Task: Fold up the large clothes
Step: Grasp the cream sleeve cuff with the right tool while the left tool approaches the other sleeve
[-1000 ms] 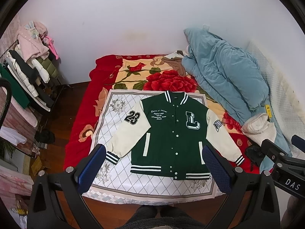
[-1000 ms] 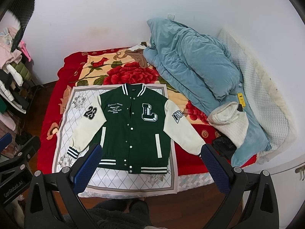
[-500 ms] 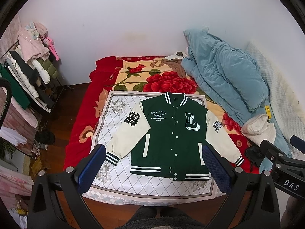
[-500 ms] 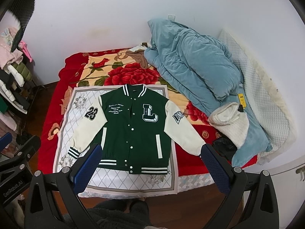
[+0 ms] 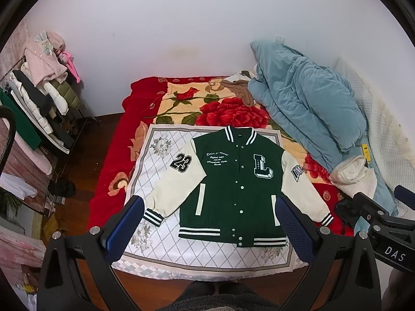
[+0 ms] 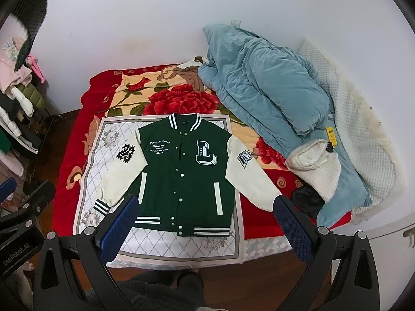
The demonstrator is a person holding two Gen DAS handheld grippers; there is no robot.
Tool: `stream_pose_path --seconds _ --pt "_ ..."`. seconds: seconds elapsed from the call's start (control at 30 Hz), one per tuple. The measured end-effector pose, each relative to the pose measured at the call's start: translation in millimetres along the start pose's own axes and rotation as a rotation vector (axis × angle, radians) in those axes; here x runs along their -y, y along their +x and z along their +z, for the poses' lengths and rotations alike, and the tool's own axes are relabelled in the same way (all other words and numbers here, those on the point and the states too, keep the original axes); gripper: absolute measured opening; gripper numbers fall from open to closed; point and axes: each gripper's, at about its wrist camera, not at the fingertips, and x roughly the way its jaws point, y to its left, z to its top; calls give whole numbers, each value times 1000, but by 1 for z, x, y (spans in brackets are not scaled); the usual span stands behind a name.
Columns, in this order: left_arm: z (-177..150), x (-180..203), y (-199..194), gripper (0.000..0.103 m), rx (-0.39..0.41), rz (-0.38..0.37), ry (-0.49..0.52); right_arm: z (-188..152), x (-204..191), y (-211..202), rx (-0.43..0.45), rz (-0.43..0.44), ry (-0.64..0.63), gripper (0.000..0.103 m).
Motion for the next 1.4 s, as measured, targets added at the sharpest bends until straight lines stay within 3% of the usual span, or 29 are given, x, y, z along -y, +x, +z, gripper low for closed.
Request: stream_pose_path --seconds 0.27,0.43,0.5,0.57,0.63,0.67,0.73,0.8,0.9,1.0,1.07,1.17,1.3,1.33,1.37,1.4 --pt "15 -2 8 103 -7 1 14 3 -6 17 -9 6 27 103" --pt "19 -7 64 103 21 -7 32 -2 13 77 28 40 155 103" --pt "20 -4 109 103 22 29 47 -13 29 124 -14 44 250 103" --pt "18 2 155 103 -16 65 54 -33 54 187 -91 73 384 97" --pt "12 12 202 103 -49 49 34 -62 81 244 -155 93 502 61" --pt "9 16 219 103 -58 43 20 -78 95 276 -174 112 552 57" --pt "-1 35 268 103 -57 17 -34 -117 125 345 -184 91 627 57" --pt "-15 59 325 103 -76 63 -63 -164 161 416 -234 67 750 58" --pt "-38 100 412 103 -171 118 -26 -226 214 506 -302 116 997 58" --pt "-56 141 478 103 -196 159 97 -272 262 577 -263 126 1155 59" --pt "-67 170 525 103 -216 161 156 -292 297 618 -191 153 1245 59" --pt "-75 197 578 103 -268 127 158 -299 328 655 -62 165 1319 59" --pt "-75 227 623 103 -255 96 180 -285 347 691 37 193 1423 60" --pt "-74 234 631 103 -246 93 188 -277 351 697 68 198 1437 49" --pt "-72 239 639 103 -234 94 200 -268 355 701 89 197 1439 32" --pt "-68 243 648 103 -225 94 208 -259 355 701 88 193 1440 7"
